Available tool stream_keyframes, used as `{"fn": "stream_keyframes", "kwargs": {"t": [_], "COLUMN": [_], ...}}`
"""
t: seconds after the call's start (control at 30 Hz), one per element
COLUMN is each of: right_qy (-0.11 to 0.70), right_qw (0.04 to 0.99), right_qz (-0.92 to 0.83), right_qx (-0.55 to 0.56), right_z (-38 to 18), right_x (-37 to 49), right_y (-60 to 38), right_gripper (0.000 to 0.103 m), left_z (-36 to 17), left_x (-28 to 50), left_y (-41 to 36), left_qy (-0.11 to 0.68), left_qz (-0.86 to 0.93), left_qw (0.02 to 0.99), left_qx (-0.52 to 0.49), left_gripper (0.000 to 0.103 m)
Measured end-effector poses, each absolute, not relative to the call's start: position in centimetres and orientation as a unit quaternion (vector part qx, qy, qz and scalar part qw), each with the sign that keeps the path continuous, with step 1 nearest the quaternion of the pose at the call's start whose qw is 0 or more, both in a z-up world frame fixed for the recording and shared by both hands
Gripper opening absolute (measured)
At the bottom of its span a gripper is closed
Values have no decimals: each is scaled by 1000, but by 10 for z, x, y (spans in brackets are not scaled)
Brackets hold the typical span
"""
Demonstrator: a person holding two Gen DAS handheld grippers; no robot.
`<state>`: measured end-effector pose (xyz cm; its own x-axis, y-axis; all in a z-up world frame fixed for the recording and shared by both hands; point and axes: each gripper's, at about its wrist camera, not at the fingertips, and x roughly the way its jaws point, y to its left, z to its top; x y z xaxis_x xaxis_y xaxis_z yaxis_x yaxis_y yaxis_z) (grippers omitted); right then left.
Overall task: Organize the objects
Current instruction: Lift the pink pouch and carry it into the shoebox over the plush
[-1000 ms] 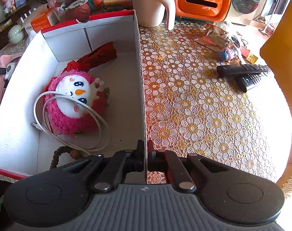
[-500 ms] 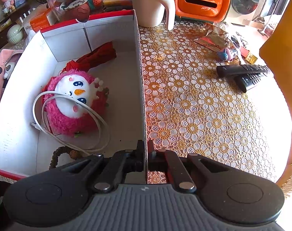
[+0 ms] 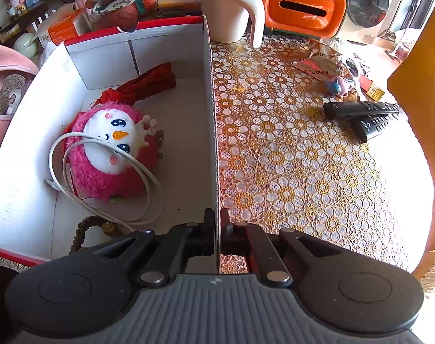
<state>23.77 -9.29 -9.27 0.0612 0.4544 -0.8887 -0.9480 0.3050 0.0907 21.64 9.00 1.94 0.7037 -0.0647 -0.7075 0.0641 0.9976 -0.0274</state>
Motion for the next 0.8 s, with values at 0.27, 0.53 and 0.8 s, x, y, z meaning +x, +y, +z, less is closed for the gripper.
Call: {"fn": "stream_keyframes", "kwargs": {"t": [0.27, 0.53, 0.8], "right_qy": [442, 442, 441], "right_qw": [673, 671, 668], "right_qz": [523, 526, 533], "right_qx": [-279, -279, -276], "right_z": [-94, -97, -98], "right_x": [237, 237, 236], "right_y": [-93, -93, -95], "right_gripper": [2, 2, 2], "left_z": [71, 117, 126], "left_x": [193, 170, 161], "left_y": [53, 5, -53], "left_qy": [342, 298, 282], "left_qz": [-69, -127, -199], "left_qw": [937, 944, 935], "left_qx": [23, 55, 78], "left_gripper": [13, 13, 13]}}
